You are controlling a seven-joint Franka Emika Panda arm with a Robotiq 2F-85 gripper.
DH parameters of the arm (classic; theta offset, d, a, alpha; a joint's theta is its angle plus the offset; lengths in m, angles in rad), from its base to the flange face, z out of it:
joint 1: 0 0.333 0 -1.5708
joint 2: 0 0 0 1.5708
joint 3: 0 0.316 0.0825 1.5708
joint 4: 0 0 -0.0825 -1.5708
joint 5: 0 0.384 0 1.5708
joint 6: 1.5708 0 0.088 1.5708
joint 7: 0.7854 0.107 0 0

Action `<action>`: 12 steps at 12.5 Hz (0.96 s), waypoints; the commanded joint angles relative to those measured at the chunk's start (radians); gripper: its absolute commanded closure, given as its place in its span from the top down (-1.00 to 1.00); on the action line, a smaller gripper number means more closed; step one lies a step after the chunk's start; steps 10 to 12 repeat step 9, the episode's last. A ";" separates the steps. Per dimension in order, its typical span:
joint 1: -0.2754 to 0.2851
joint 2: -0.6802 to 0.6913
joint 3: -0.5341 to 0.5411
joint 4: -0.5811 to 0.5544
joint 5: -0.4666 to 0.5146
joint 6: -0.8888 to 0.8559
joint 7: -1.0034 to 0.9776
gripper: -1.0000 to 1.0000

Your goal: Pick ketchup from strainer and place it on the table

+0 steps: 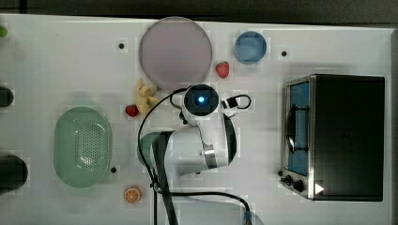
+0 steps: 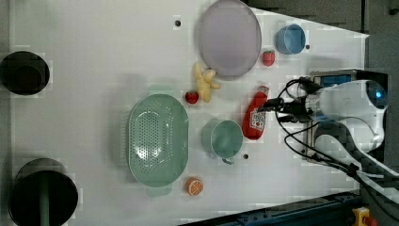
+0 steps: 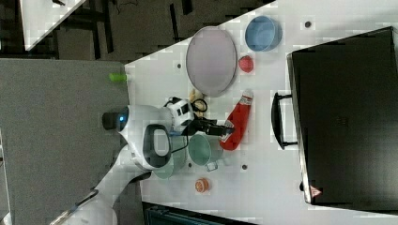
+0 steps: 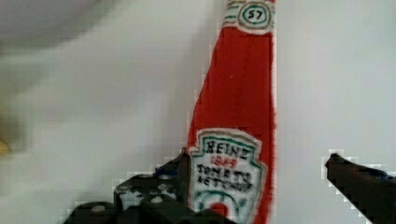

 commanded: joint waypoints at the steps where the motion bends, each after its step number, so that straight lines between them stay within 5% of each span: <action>1: -0.003 -0.157 0.005 0.165 0.013 -0.073 -0.028 1.00; 7: -0.002 -0.260 0.038 0.438 0.286 -0.549 0.062 1.00; 12: -0.002 -0.271 0.036 0.517 0.288 -0.576 0.065 1.00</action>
